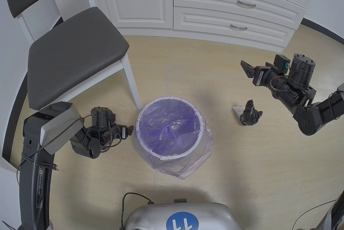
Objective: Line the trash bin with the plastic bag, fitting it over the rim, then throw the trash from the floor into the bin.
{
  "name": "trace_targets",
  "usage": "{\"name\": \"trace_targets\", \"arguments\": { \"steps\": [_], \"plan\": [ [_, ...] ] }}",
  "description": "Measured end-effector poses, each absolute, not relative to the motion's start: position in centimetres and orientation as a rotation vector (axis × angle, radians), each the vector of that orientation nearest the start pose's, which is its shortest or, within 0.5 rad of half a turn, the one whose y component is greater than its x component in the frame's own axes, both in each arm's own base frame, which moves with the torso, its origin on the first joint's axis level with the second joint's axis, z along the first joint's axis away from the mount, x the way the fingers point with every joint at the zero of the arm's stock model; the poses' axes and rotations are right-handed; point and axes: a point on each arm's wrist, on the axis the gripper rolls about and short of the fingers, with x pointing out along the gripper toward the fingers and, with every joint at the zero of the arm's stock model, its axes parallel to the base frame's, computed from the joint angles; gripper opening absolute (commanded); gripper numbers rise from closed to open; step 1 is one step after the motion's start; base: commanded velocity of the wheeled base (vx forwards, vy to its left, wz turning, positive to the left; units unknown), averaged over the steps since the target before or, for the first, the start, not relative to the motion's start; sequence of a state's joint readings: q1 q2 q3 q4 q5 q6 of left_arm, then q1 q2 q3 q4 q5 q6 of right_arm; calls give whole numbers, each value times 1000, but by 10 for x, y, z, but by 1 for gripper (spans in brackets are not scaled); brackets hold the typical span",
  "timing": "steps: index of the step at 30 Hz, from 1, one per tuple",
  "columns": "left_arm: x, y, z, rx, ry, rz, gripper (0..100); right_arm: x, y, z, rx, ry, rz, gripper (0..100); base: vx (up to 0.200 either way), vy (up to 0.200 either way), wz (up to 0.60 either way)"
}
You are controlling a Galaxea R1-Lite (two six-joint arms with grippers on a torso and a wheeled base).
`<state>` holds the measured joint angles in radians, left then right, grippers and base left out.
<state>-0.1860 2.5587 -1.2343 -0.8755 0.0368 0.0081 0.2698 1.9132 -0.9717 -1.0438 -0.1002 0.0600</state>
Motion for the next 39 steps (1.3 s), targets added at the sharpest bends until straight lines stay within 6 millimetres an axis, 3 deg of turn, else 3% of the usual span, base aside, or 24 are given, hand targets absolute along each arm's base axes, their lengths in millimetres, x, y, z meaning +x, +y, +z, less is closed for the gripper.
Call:
{"name": "trace_targets", "arguments": {
  "steps": [10,16,22,31,39],
  "plan": [
    [439,-95,-12,61,437,-195,100,356,93,197,79,-101,165,100,0,0,0],
    [441,-98,-26,70,477,-200,100,358,93,194,78,-93,164,100,0,0,0],
    [464,-99,-47,74,528,-189,100,367,93,188,76,-83,155,100,0,0,0],
    [504,-105,-59,64,494,-179,100,379,91,176,71,-63,142,100,0,0,0],
    [513,-108,-65,12,478,-166,100,388,89,166,65,-29,130,100,0,0,0]
  ]
}}
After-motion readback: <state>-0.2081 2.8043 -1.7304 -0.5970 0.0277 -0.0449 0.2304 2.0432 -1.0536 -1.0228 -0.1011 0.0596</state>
